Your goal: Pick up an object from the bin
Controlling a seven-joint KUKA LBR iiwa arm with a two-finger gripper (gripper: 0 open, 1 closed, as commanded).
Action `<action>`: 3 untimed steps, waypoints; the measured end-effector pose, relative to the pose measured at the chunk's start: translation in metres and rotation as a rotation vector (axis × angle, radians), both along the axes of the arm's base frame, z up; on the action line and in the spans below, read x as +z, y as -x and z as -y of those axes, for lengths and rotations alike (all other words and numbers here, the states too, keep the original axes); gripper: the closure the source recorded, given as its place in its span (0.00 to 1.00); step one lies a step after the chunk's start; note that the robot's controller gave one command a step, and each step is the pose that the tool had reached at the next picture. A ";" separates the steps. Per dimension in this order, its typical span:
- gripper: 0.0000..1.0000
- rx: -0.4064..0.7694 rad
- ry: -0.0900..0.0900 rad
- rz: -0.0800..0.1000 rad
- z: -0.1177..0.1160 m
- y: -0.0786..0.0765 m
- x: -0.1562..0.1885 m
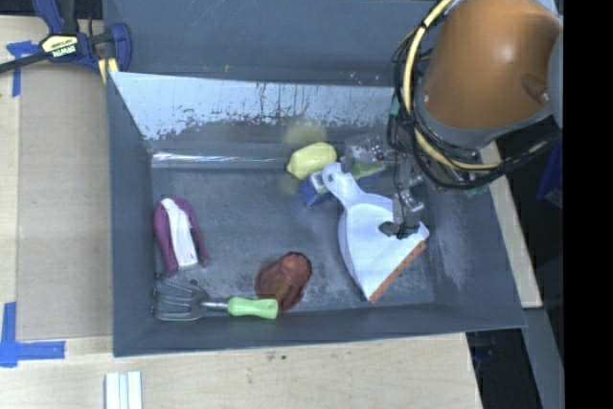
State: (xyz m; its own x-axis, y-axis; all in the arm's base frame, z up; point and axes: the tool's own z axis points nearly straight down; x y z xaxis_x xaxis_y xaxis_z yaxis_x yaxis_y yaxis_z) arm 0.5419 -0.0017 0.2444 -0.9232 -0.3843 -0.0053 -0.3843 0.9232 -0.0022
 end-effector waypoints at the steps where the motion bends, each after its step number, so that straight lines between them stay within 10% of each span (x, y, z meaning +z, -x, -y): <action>1: 0.00 -0.032 -0.001 -0.003 -0.002 -0.008 0.020; 2: 0.00 -0.308 -0.002 -0.001 -0.019 -0.004 0.019; 3: 0.00 -0.114 -0.001 0.007 -0.007 -0.006 -0.015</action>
Offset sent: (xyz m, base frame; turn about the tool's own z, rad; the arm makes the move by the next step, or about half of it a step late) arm -0.0036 0.0368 -0.0012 -0.0776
